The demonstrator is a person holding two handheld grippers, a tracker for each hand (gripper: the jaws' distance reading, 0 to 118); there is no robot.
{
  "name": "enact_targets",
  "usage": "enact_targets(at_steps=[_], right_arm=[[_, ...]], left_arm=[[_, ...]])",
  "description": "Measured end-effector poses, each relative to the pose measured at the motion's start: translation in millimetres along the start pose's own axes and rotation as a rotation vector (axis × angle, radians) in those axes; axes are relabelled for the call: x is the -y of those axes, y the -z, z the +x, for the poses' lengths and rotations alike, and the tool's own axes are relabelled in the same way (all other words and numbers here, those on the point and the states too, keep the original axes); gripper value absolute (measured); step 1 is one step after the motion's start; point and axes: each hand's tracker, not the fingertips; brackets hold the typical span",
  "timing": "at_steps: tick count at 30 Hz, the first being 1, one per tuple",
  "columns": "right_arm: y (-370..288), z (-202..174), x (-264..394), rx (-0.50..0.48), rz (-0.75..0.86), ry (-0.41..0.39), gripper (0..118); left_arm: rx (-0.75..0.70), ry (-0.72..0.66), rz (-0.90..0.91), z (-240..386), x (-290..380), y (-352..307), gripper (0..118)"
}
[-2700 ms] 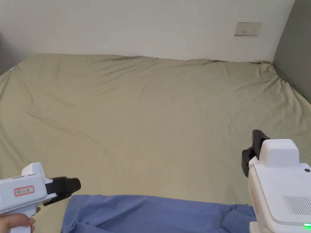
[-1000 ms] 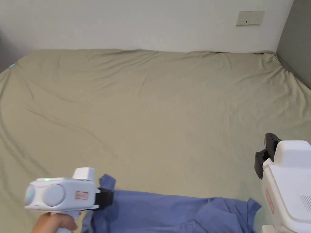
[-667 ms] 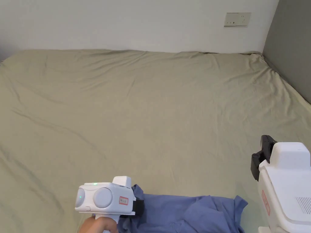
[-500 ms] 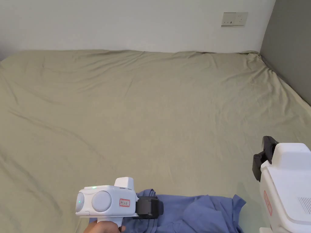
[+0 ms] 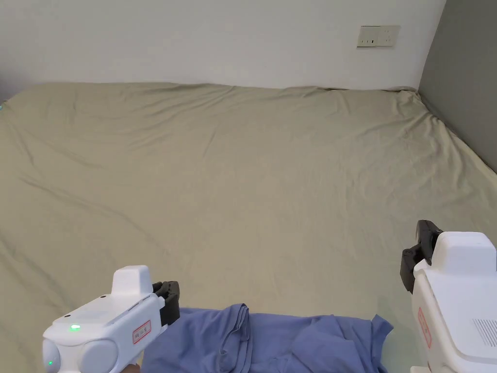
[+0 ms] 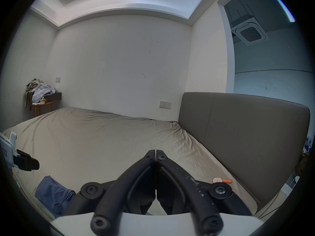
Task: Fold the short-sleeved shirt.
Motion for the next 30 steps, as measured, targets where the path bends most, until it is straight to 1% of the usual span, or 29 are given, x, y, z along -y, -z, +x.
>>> enact_targets(at_steps=[2, 4, 12, 15, 17, 20, 22, 24, 26, 30], right_arm=[[0.0, -0.2, 0.5, -0.002, -0.002, 0.000, 2], [0.2, 0.3, 1.6, -0.004, -0.005, 0.005, 2], [2.9, 7.6, 7.5, 0.004, -0.027, 0.004, 2], [2.7, 11.4, 9.2, 0.009, -0.032, 0.011, 2], [3.4, 12.8, 10.2, 0.016, -0.035, 0.013, 2], [4.0, 14.8, 11.6, 0.020, -0.042, 0.016, 2], [3.5, 15.0, 11.7, 0.022, -0.045, 0.017, 2], [3.1, 15.0, 11.3, 0.018, -0.045, 0.015, 2], [2.4, 14.4, 10.3, 0.015, -0.042, 0.013, 2], [2.0, 12.5, 6.5, 0.007, -0.034, 0.019, 2]], left_arm=[[-0.053, 0.058, -0.024, 2.3, 12.9, 7.7, 0], [-0.064, 0.097, -0.074, 7.9, 27.1, 18.0, 0], [0.001, 0.158, -0.236, 51.3, 73.7, 57.1, 0], [0.045, 0.147, -0.291, 71.6, 84.7, 70.7, 0], [0.110, 0.157, -0.325, 84.5, 92.2, 76.4, 0], [0.118, 0.187, -0.321, 103.5, 100.5, 79.3, 0], [0.098, 0.186, -0.327, 108.8, 99.8, 81.2, 0], [0.114, 0.164, -0.338, 100.5, 94.1, 80.6, 0], [0.156, 0.082, -0.348, 89.2, 81.9, 73.6, 0], [0.241, -0.083, -0.245, 53.8, 41.2, 43.0, 0]])
